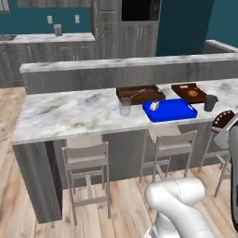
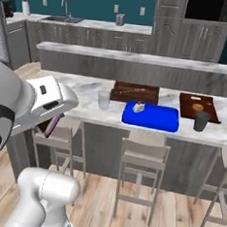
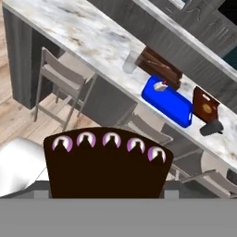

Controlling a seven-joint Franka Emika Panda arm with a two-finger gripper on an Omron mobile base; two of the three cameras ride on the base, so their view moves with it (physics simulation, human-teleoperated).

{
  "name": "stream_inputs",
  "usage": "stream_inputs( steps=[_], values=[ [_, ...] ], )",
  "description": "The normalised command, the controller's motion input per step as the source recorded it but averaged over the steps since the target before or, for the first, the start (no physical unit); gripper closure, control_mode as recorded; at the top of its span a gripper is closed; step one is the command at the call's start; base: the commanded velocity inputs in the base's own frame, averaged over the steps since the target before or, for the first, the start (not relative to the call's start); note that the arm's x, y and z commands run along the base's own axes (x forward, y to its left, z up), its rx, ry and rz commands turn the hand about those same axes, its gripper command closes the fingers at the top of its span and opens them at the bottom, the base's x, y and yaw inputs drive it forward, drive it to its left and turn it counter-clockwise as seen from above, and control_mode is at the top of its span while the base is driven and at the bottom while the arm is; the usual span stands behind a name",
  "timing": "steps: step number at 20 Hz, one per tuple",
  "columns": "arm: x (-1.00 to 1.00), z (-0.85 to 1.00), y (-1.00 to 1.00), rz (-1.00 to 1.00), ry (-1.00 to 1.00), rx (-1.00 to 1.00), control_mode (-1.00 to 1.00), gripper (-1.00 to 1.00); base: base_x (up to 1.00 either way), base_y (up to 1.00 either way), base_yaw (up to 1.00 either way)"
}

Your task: Take the cakes from the fridge and place them on the empty tray on the dining counter.

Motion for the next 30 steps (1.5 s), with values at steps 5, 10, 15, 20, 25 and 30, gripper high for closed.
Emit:
stream_inputs(
  steps=[5, 10, 15, 20, 25, 30],
  values=[
    [0.0, 0.0, 0.0, 0.0, 0.0, 0.0, 1.0, 1.0, 0.05, -1.0, 0.0],
    [0.0, 0.0, 0.0, 0.0, 0.0, 0.0, 1.0, 1.0, 0.32, -1.0, 0.0],
    [0.0, 0.0, 0.0, 0.0, 0.0, 0.0, 1.0, 1.0, 0.95, -0.28, 0.02],
    [0.0, 0.0, 0.0, 0.0, 0.0, 0.0, 1.0, 1.0, 1.0, 0.09, 0.04],
    [0.0, 0.0, 0.0, 0.0, 0.0, 0.0, 1.0, 1.0, 1.0, 0.09, 0.1],
    [0.0, 0.0, 0.0, 0.0, 0.0, 0.0, 1.0, 1.0, 1.0, 0.0, 0.2]
  ],
)
